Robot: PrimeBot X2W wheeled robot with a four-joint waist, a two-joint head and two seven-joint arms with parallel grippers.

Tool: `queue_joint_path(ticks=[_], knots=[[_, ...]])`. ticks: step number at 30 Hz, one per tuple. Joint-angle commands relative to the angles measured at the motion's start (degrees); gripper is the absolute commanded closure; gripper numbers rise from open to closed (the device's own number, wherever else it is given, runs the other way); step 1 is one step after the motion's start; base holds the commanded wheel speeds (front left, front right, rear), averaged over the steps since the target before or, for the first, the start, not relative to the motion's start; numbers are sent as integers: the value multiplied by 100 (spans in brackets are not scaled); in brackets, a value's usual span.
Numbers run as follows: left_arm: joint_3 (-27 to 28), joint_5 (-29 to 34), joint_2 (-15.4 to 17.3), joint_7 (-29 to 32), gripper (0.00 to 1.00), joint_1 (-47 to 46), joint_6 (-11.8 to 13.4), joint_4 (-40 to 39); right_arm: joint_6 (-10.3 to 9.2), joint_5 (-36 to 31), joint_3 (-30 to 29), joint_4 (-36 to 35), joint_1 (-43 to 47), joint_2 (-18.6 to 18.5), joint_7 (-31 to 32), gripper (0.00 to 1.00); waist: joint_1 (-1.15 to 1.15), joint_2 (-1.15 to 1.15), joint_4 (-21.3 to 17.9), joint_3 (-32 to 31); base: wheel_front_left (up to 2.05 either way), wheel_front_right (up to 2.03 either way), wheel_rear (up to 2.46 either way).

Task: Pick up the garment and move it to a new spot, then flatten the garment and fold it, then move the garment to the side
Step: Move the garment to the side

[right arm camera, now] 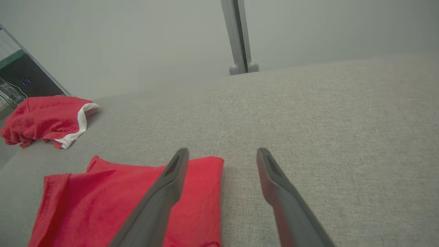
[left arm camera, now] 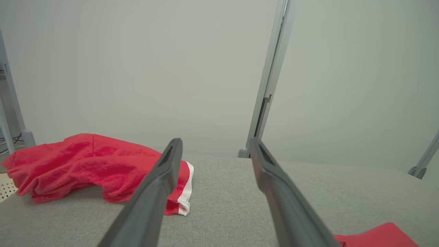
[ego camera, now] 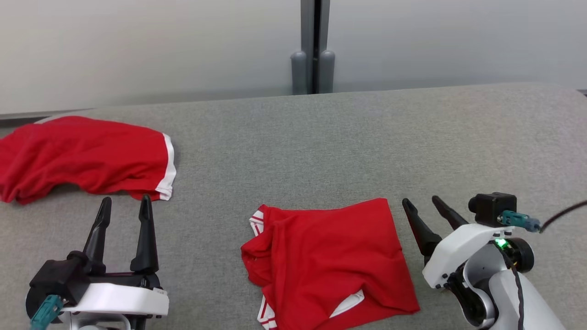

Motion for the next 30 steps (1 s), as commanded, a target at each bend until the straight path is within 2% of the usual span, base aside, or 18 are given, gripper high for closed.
queue_joint_path(ticks=[1, 15, 16, 17, 18, 24, 30], knots=[[-3, 7, -4, -21, 0, -111, -4, 12, 0, 108, -17, 129, -68, -25, 154, 0, 0, 0, 88, 72, 0, 0, 0], [-77, -17, -79, -22, 0, -312, -97, 161, -1, 878, -160, 1417, -477, 142, 1361, 0, 0, 0, 606, 473, 0, 0, 0], [-66, -20, -77, -22, 0, -321, -108, 178, -1, 944, -140, 1436, -475, 145, 1408, 5, 0, 0, 619, 480, 0, 0, 0], [-62, -19, -84, -23, 0, -331, -109, 186, -1, 1004, -121, 1443, -471, 143, 1447, 5, 0, 0, 630, 487, 0, 0, 0], [-58, -15, -92, -23, 0, -339, -105, 193, -1, 1062, -103, 1436, -476, 134, 1472, 100, 0, 0, 637, 492, 0, 0, 0], [-18, -6, -110, -23, 0, -337, -129, 229, 0, 1293, 5, 1225, -582, 40, 1228, 100, 0, 0, 537, 463, 0, 0, 0], [-161, 104, -173, -23, 0, -371, -190, 125, -1, 1346, 78, 1122, -774, -148, 872, 100, 0, 0, 131, 407, 0, 0, 0]])
